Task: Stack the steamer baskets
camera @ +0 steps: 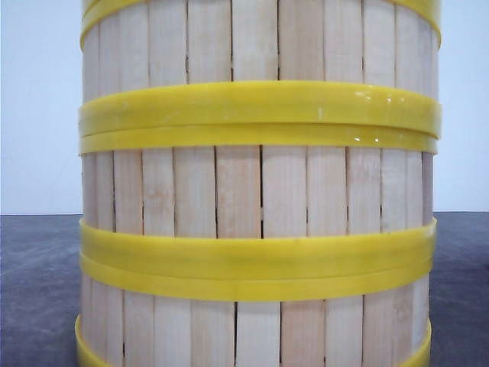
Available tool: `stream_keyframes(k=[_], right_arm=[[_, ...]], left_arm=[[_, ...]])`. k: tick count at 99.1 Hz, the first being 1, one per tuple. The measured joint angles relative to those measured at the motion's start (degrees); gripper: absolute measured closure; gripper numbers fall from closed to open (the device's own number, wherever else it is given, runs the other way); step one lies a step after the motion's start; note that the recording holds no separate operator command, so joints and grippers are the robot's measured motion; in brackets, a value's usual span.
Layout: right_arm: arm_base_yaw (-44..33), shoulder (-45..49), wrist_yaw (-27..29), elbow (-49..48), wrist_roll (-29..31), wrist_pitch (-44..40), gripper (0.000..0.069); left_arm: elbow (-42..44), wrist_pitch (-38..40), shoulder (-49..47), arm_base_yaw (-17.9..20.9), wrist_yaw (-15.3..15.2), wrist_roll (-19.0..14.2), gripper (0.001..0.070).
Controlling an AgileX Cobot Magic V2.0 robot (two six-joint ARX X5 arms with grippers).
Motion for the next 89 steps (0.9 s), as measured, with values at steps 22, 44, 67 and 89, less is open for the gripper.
stream_keyframes(k=[22, 44, 67, 89], right_arm=[[-0.09, -0.09, 0.13, 1.84, -0.68, 0.74, 0.0332], [0.44, -8.35, 1.11, 3.82, -7.48, 14.08, 0.0572], [2.47, -28.33, 12.44, -4.98, -17.27, 24.09, 0.0671], [-1.51, -58.07, 29.38, -39.6, -18.75, 43.52, 0.0674]], left_arm=[[0.0, 0.0, 0.0, 0.0, 0.0, 0.0, 0.0015], [-0.76, -0.02, -0.07, 0.0, -0.04, 0.28, 0.0181], [-15.12, 2.6, -5.03, 0.0, -12.9, 0.9, 0.0664], [-53.29, 35.41, -29.57, -0.02, -17.81, 3.26, 0.0685]])
